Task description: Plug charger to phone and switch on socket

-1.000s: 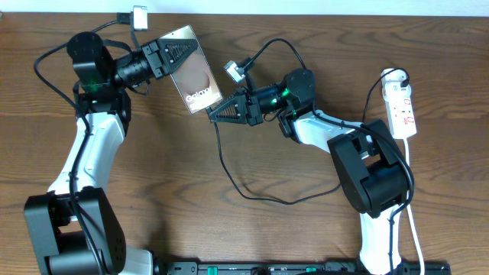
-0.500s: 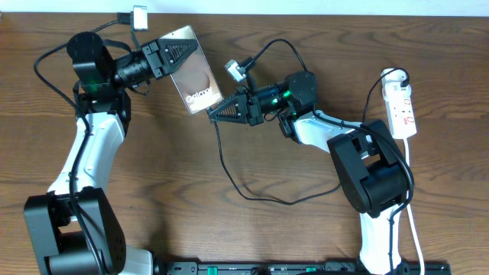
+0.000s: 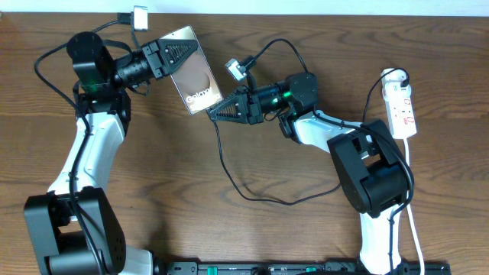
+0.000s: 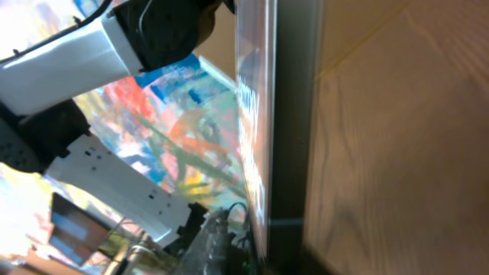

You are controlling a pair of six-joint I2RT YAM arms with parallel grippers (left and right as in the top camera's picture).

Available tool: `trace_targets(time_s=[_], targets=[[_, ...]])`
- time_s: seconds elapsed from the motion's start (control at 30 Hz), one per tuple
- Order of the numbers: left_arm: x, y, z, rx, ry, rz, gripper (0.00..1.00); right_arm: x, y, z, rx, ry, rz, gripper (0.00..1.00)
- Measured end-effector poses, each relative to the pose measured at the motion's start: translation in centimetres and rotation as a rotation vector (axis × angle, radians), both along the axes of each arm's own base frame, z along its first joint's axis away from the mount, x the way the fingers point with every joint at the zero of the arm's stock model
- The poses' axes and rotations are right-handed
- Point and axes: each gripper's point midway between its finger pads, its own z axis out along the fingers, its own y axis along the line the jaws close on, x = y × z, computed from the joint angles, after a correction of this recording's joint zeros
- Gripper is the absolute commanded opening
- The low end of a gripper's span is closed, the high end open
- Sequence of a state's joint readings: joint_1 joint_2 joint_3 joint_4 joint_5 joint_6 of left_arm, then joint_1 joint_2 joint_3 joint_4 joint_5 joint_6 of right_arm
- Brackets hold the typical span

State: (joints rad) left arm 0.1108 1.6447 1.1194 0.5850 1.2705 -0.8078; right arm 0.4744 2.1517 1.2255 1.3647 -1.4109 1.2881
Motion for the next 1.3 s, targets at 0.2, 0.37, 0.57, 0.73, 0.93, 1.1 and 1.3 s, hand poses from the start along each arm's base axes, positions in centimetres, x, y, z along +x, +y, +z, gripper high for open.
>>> trace_targets(time_s=[0.2,0.37,0.57,0.73,0.93,1.1,1.3], targets=[[-0.3,-0.5,-0.2,-0.001,0.009,-0.020,0.07,0.9,0.1,0.5,0.024,0.006,-0.052,0.99],[-0.2,-0.4,-0.2,-0.001,0.009,-0.016,0.08,1.0,0.1,0.6,0.026,0.005,-0.055,0.99],[0.2,1.6,-0.2,-0.001,0.009,0.025,0.08,1.7,-0.3,0.1,0.006,0.043,-0.072,0.99],[0.4,4.2,-0.2,-0.003,0.010,0.064,0.08,3.4,-1.9,0.0,-0.001,0.058,-0.118,0.99],[0.4,6.7,-1.0,-0.019,0.077,0.106,0.07,5.3,-3.8,-0.5,-0.018,0.099,-0.173,0.99],[0.3,7.0,-2.6,-0.023,0.160,0.116,0.07,6.8,-4.7,-1.9,-0.061,0.190,-0.217,0.99],[-0.1,7.2,-6.3,0.001,0.322,0.169,0.07,7.6,-4.8,-3.4,-0.100,0.246,-0.253,0.99]])
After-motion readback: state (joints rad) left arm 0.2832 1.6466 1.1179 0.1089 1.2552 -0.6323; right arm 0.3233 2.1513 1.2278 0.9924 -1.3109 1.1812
